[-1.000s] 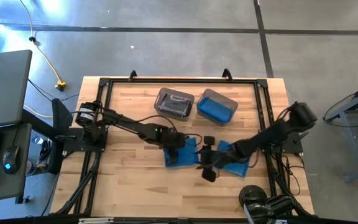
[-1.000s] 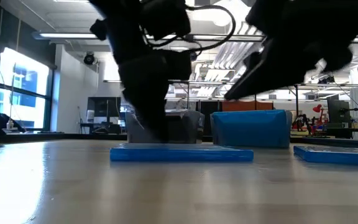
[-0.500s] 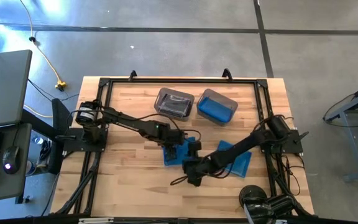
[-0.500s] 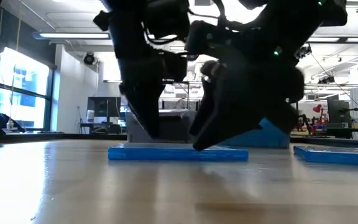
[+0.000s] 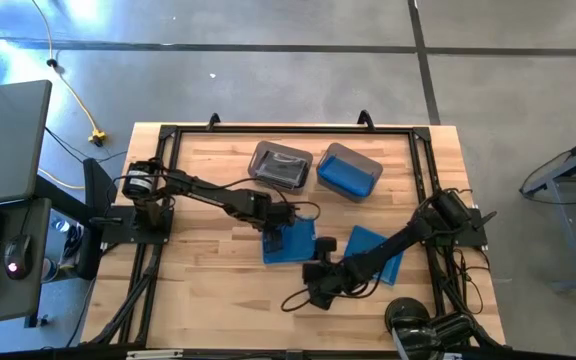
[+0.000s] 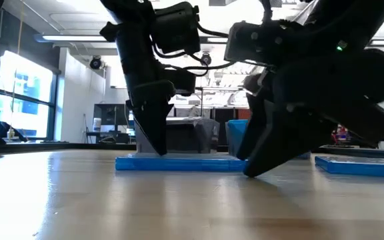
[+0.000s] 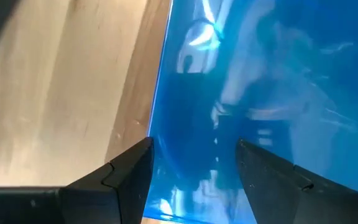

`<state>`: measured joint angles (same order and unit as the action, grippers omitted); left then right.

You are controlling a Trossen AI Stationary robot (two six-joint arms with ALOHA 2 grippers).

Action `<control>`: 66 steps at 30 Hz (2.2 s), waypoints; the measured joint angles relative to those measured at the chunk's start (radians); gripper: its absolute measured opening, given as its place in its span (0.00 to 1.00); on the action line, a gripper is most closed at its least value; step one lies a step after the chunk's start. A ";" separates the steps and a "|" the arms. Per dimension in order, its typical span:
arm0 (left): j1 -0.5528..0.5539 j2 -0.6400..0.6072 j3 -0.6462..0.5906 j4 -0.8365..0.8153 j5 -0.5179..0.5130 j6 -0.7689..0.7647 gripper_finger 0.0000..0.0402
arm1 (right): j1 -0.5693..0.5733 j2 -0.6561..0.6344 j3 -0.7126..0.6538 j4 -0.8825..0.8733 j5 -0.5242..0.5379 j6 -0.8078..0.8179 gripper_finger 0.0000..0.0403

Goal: Pick & place jewel cases by type
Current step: Put the bottom blue CD case into the right black bin

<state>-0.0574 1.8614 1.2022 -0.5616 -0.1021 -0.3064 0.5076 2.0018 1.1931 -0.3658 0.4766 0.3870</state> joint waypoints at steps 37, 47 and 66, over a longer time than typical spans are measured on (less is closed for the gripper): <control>-0.190 -0.111 -0.015 -0.055 -0.039 -0.306 0.55 | 0.011 -0.040 -0.015 -0.192 -0.021 0.355 0.52; -0.095 -0.111 -0.192 0.246 0.199 -0.248 0.55 | 0.010 -0.039 -0.015 -0.176 -0.016 0.365 0.52; -0.018 -0.110 -0.274 0.394 0.425 -0.331 0.55 | -0.007 0.024 -0.012 -0.058 -0.024 0.506 0.52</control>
<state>-0.0755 1.7515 0.9287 -0.1676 0.3227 -0.6379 0.5003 2.0256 1.1815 -0.4240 0.4530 0.8932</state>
